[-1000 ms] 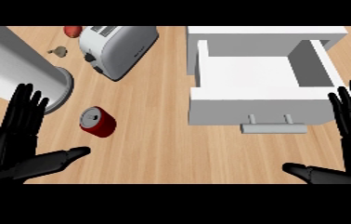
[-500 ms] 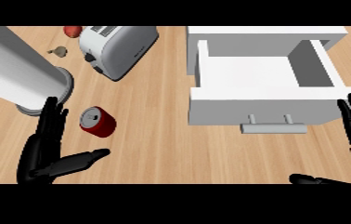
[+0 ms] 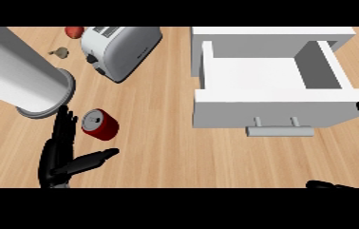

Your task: Pick up the can, place it into the drawer and close the drawer

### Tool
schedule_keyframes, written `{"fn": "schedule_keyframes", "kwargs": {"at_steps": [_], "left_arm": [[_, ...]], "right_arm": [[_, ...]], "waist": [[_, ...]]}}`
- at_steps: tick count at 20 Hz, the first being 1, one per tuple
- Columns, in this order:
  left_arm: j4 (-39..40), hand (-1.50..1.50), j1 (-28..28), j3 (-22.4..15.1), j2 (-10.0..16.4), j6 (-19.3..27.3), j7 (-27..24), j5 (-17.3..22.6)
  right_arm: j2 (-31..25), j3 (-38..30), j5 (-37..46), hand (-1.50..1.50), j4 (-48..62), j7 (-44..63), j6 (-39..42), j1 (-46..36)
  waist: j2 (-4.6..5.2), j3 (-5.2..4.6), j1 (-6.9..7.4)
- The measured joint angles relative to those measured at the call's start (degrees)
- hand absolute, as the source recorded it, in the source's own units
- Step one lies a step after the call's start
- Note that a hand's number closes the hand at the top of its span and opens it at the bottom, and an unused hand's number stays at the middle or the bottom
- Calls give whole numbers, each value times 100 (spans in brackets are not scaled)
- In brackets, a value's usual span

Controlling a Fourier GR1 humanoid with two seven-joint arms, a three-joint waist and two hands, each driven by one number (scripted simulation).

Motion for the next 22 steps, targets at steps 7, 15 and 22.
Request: {"fn": "schedule_keyframes", "kwargs": {"at_steps": [7,15,22], "left_arm": [[1166,-150,-438,262,90,41,-604,136],[2738,-150,-1060,646,344,-93,-1412,412],[3809,-150,-1568,799,523,-113,-1897,588]], "right_arm": [[80,-19,13,-150,-215,93,76,77],[-16,-346,-183,-150,-222,120,249,72],[-61,-459,-222,-150,-176,285,298,-118]], "waist": [[1,1,-3],[3,0,-12],[3,0,-10]]}}
